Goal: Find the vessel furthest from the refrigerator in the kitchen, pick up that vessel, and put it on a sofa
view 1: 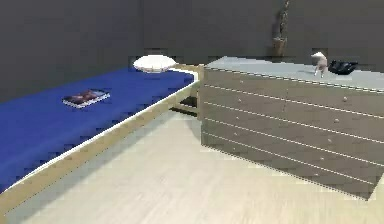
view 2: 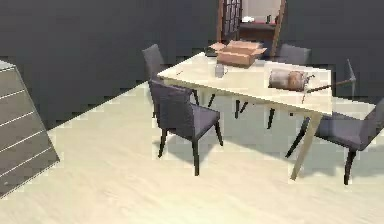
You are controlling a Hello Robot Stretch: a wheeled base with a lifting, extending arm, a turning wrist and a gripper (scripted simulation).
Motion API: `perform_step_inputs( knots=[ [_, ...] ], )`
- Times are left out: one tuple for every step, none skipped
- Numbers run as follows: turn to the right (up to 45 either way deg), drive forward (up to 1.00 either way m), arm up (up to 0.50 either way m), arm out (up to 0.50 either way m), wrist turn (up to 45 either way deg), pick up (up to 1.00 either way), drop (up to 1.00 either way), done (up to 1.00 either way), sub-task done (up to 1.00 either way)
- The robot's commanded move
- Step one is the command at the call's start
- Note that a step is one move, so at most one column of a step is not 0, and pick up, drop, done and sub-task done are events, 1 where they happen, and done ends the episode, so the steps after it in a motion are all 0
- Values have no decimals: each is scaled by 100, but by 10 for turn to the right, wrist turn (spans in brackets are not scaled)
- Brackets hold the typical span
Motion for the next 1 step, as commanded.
perform_step_inputs(
  knots=[
    [450, 0, 0, 0, 0, 0, 0, 0, 0]
  ],
)
